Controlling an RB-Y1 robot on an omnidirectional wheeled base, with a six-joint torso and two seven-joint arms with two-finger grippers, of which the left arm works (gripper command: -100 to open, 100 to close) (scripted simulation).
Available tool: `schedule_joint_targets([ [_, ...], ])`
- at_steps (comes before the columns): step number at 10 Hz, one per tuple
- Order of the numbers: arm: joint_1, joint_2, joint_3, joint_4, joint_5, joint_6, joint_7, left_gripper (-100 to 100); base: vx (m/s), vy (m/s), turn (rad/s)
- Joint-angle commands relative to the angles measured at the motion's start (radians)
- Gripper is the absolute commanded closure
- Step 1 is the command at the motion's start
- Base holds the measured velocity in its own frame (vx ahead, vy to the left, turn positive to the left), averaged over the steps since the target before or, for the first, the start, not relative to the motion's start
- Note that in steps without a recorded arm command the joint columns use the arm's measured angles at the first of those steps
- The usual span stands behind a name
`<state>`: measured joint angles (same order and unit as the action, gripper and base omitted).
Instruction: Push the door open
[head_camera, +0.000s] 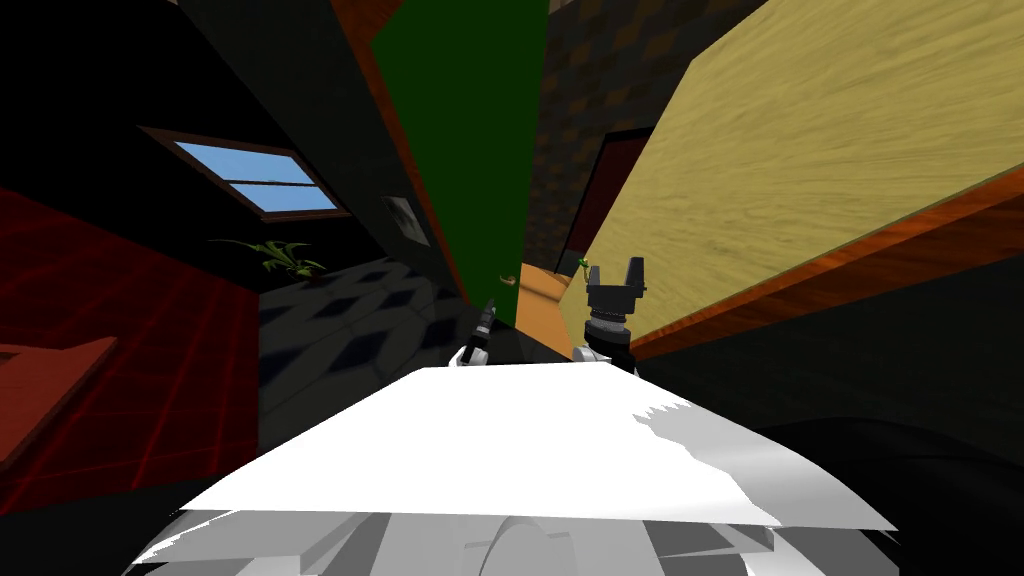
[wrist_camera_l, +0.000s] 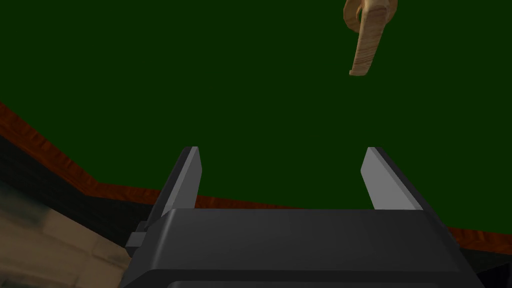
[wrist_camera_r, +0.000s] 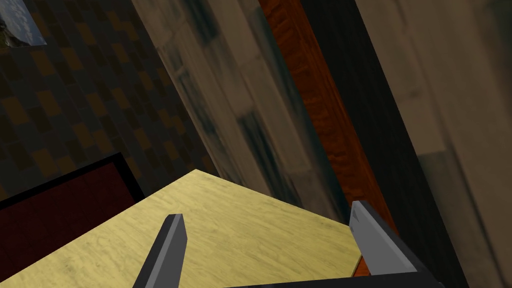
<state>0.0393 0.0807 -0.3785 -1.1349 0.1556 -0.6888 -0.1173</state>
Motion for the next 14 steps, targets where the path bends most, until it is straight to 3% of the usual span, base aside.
schedule_joint_targets([
  [1,-0.012,-0.002,-0.017,0.041,0.009,-0.008,0.001,-100,0.108,0.095,-0.114],
  [7,-0.054,-0.017,-0.050,0.151,0.027,-0.030,0.002,-100,0.088,0.063,-0.072],
  [9,-0.079,-0.028,-0.070,0.215,0.038,-0.043,0.003,-100,0.113,0.091,-0.129],
  [14,-0.116,-0.049,-0.099,0.314,0.054,-0.062,0.005,-100,0.106,0.083,-0.074],
])
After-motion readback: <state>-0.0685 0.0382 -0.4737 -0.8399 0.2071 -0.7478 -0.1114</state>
